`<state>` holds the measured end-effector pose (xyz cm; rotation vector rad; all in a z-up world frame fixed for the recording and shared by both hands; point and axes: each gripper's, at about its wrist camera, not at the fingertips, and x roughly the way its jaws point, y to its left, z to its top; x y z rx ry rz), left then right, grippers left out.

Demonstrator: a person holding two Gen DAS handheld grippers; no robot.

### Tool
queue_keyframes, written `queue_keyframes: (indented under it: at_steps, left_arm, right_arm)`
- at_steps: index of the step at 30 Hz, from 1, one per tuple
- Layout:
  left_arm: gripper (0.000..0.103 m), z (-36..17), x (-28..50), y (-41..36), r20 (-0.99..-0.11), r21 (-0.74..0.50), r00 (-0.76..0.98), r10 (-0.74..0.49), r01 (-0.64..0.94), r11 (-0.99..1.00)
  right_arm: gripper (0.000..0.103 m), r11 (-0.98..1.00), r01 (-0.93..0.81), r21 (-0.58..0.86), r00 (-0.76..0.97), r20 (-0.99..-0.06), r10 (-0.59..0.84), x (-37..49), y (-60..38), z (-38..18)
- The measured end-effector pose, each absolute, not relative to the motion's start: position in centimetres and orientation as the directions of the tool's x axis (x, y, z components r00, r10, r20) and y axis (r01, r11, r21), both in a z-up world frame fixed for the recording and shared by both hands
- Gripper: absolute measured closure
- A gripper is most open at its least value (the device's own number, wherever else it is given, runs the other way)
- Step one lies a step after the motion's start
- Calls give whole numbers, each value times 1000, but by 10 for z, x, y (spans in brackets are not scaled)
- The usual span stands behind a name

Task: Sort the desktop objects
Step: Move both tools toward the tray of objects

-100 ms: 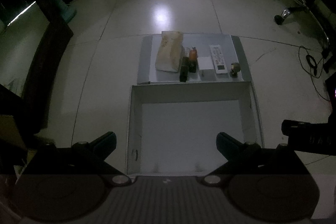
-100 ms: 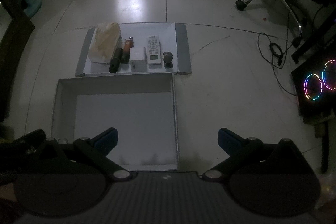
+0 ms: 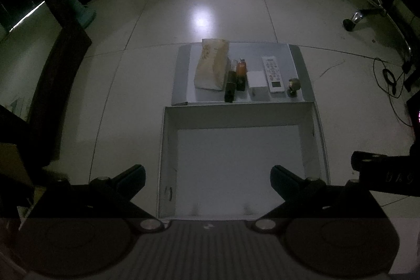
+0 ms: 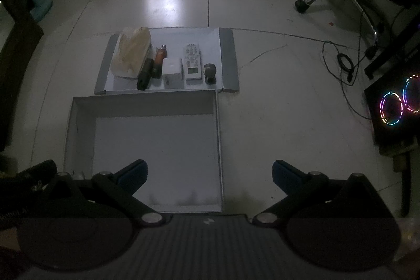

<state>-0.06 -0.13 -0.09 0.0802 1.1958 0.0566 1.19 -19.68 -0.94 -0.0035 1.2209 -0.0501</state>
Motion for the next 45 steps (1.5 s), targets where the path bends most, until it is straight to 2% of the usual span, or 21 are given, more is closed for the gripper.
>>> queue_keyframes:
  at_steps: [26, 32, 38, 45]
  left_arm:
    - [0, -1, 1, 0, -932, 67, 356, 72, -25, 997]
    - [0, 3, 2, 6, -935, -50, 354, -24, -65, 997]
    - [0, 8, 5, 4, -928, 11, 372, 31, -55, 998]
    - [0, 14, 7, 6, -923, -4, 383, 23, -71, 997]
  right_arm:
    - [0, 999, 27, -26, 330, -943, -34, 12, -194, -9]
    - [0, 999, 29, -23, 337, -941, -32, 10, -195, -6]
    - [0, 999, 26, -42, 360, -932, -49, 15, -193, 0]
    - [0, 998, 24, -64, 388, -919, -69, 20, -190, 7]
